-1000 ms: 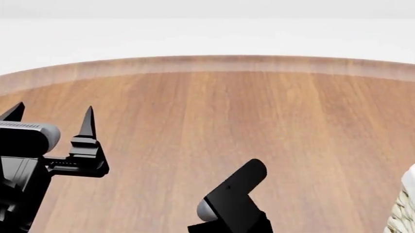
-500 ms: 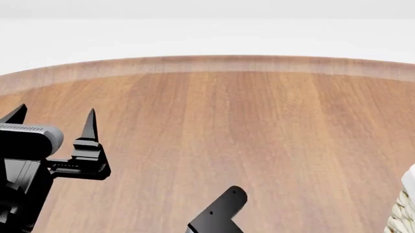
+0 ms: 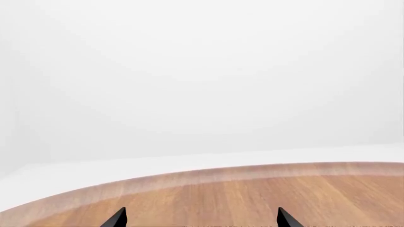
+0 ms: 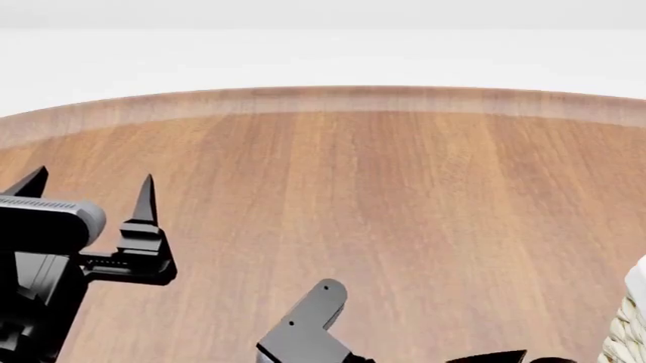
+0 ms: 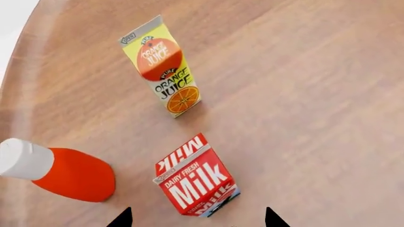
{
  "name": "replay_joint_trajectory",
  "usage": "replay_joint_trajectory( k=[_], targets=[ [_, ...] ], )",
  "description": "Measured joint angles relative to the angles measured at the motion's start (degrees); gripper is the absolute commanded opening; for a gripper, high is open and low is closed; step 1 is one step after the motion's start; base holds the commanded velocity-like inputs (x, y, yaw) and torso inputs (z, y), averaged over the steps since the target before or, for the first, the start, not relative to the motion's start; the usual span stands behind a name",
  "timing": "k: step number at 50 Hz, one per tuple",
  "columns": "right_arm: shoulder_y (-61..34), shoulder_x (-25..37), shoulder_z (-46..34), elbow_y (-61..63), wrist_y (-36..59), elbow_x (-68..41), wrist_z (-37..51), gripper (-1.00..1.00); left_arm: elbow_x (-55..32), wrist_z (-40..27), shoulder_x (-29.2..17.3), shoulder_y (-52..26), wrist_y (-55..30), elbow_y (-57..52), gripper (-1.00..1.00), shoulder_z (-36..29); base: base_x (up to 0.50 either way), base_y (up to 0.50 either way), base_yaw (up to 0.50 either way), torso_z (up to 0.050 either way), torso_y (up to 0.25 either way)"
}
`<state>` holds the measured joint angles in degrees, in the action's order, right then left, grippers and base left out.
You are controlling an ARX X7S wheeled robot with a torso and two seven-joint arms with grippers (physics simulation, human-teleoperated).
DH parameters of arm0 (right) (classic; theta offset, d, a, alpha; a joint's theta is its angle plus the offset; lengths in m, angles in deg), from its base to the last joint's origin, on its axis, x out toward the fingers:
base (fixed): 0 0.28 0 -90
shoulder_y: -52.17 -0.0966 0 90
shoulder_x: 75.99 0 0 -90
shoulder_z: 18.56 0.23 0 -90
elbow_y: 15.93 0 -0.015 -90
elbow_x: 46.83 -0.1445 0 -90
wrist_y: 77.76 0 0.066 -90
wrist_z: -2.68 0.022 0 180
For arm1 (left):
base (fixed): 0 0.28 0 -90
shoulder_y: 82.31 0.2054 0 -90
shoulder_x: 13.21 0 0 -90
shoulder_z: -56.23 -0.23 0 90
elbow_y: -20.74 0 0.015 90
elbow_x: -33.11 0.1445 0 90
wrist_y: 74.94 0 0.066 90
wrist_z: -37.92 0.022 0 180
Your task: Pick the milk and place it in the basket.
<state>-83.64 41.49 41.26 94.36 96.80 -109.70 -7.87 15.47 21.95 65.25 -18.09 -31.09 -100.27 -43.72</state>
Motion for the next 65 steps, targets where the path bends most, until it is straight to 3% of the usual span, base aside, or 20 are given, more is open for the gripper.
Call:
replay_joint_trajectory(
  k=[33, 65],
  targets=[
    [-8.5, -1.0, -12.8, -4.2, -3.8, 5.1, -5.2, 1.00, -0.5, -0.7, -0.7, 0.3, 0.8, 0.6, 1.00, -1.2, 0.00, 0.00, 0.00, 0.000, 0.000],
    [-8.6, -3.0, -22.4, -13.3, -15.2, 12.3, -14.3, 1.00, -1.3, -1.4, -1.4, 0.4, 1.8, 1.3, 1.00, -1.9, 0.00, 0.00, 0.00, 0.000, 0.000]
  ],
)
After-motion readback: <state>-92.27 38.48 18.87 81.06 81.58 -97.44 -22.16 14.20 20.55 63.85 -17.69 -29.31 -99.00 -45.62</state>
